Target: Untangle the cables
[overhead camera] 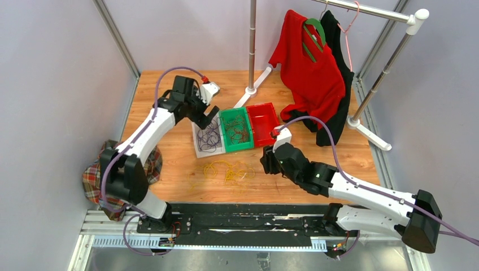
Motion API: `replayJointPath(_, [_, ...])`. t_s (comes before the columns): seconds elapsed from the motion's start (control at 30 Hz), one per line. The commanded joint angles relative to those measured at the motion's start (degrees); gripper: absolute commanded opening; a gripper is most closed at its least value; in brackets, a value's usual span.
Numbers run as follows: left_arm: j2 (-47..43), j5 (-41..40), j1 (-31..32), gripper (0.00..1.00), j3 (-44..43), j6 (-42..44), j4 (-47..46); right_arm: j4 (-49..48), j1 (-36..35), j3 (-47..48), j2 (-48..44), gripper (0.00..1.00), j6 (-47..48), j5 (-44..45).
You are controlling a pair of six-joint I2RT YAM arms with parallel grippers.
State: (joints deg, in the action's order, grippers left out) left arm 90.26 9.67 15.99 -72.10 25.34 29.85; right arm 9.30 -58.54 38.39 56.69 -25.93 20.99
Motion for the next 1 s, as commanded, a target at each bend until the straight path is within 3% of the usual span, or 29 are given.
replayJointPath(0.0, [-6.4,5.4,0.3,0.98,-4.7,0.3,11.5,-0.1,0.8,2.7,1.3,0.45,0.7,-1.5])
replayJointPath(0.2, [-14.9,10.5,0.4,0.98,-1.5,0.6,17.7,-4.4,0.8,3.1,7.6,0.51,0.6,-6.4])
replayJointPath(0.47, [-24.7,20.9,0.4,0.98,9.1,-0.6,18.6,-8.0,0.5,6.4,21.6,0.52,-2.1,-17.5])
replayJointPath(0.8, [-24.8,21.3,0.4,0.98,9.3,-0.5,19.6,-5.2,0.4,9.4,29.7,0.46,-3.9,-13.4])
replayJointPath(0.97, [-24.4,21.7,0.3,0.98,8.6,-0.6,19.7,-2.2,1.6,8.0,27.3,0.41,-5.3,-10.3])
